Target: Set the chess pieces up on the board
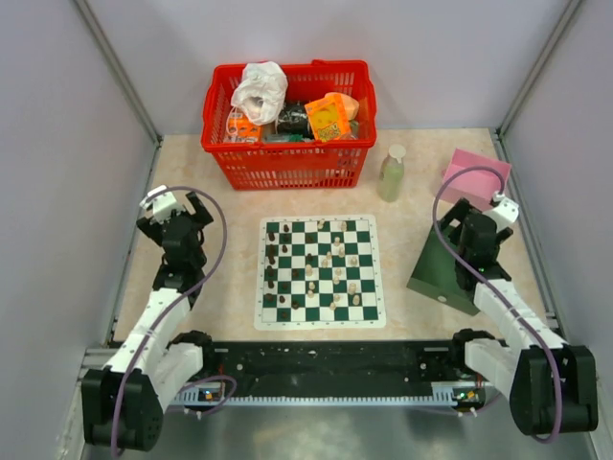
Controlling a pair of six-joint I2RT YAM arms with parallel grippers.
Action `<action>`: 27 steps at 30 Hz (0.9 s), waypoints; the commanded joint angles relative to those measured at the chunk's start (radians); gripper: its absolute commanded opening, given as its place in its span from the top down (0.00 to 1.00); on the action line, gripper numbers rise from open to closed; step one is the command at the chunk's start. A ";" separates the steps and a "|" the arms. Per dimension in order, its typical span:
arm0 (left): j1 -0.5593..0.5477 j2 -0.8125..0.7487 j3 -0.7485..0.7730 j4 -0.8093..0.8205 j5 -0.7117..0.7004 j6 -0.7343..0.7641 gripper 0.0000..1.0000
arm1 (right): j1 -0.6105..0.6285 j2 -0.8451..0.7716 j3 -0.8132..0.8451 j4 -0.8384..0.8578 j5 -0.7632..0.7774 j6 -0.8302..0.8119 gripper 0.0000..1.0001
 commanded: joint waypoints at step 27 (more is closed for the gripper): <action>0.000 -0.149 0.250 -0.705 0.242 -0.319 0.01 | 0.000 -0.076 0.701 -0.921 -0.422 0.105 0.01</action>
